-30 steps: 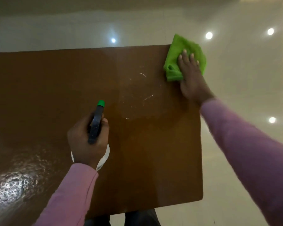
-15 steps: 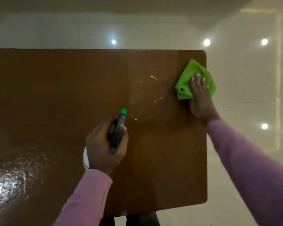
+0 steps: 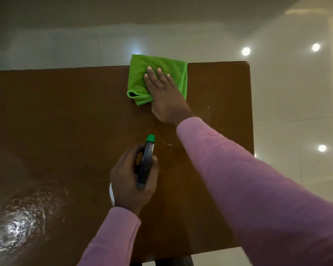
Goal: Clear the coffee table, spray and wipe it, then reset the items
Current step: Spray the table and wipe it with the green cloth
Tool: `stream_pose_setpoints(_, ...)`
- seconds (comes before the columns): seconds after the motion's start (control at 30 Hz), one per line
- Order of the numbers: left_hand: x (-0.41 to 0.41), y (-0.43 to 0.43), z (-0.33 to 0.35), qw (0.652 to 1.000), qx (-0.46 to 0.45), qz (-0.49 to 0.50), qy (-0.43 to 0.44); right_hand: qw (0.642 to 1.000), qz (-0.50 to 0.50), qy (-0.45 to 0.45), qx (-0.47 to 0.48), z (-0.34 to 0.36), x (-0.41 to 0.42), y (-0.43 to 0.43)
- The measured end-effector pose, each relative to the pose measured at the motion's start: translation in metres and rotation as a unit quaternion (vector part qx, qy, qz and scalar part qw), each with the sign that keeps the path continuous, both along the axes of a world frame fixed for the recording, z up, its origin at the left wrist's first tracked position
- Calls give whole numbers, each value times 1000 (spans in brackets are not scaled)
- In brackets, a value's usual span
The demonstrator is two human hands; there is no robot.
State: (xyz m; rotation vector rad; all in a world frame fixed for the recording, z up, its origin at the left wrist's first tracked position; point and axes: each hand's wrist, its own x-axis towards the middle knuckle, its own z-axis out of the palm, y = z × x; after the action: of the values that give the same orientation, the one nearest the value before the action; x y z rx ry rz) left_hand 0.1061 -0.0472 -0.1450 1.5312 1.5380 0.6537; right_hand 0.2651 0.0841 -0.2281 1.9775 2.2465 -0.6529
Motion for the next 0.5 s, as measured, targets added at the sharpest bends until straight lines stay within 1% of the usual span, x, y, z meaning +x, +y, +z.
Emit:
stream_pose_setpoints(0.03,0,1,0,1000,2,1,-4,1000,-22,-1,0,0,16,-4)
stream_pose_setpoints(0.1,-2,4,-1,1000,6,7,-16,991,-130,-3,5,2,60,-17)
stream_pose_setpoints(0.2,-5,5,0,1000,13,2,-24,961,-273,-21,-24,11,136,-41)
stream_pose_setpoints(0.23,-4,4,0,1000,17,-3,-26,950,-308,-22,-42,14,152,-44)
stream_pose_setpoints(0.3,-3,2,2,999,21,-13,-28,930,-363,-14,-62,16,156,-42)
stream_pose_setpoints(0.37,0,1,2,999,25,-21,-29,925,-375,-33,-46,13,128,-34)
stream_pose_setpoints(0.4,0,0,1,999,25,-24,-28,934,-354,-38,-36,11,104,-31)
stream_pose_setpoints(0.43,0,-1,0,999,23,-27,-28,947,-319,-32,-27,9,77,-28)
stream_pose_setpoints(0.5,-2,-2,-1,999,18,-33,-34,976,-216,-4,-13,7,15,-23)
